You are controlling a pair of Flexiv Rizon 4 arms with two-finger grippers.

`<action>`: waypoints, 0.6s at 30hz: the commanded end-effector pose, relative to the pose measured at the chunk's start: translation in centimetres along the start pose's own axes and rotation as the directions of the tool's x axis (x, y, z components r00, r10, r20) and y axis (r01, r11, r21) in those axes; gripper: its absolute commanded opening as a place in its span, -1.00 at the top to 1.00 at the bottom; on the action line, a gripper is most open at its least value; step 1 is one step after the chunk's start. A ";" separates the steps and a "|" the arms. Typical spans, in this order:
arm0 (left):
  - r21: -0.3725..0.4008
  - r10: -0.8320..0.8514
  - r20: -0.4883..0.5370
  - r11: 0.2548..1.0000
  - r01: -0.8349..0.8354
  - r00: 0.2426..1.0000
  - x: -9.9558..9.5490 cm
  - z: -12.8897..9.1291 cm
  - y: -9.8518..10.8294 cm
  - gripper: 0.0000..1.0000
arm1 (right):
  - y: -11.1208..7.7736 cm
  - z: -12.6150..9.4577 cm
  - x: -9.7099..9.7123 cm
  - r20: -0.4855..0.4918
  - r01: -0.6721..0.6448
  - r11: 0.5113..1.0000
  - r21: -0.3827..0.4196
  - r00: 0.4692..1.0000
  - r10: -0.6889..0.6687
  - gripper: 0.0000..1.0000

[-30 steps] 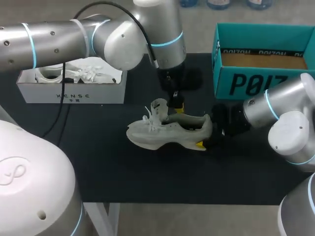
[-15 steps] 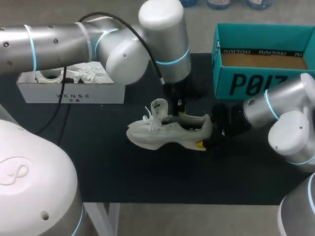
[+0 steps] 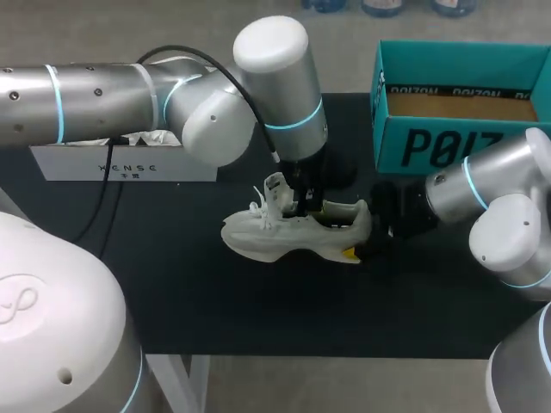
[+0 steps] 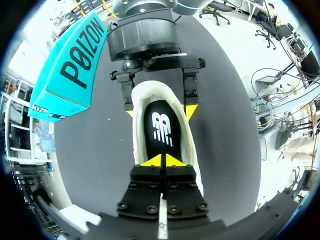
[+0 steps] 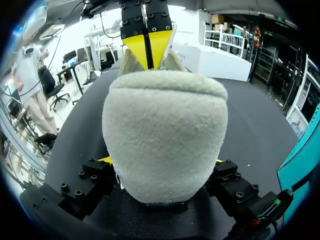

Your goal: Take the shoe out of the shoebox, open the shoe tongue, remove and reinsert the insole, then place the shoe into the shoebox

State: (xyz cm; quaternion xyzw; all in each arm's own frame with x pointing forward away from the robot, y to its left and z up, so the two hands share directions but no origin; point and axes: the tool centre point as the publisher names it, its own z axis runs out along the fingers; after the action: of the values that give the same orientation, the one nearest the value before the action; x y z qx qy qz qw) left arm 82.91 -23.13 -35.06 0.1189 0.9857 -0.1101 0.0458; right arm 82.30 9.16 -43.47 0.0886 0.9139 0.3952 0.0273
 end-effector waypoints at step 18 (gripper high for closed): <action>0.000 0.026 -0.109 1.000 -0.026 0.994 1.0 4.1 0.1 1.00 | -0.2 0.3 0.0 0.002 -0.001 1.000 0.001 1.000 0.001 1.00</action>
State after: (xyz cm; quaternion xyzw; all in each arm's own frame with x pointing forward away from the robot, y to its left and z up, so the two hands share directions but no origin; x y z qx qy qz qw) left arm 82.55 -24.11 -39.16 0.1368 0.9855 -0.1000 -0.0075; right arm 82.29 9.17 -43.47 0.0885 0.9139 0.3952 0.0272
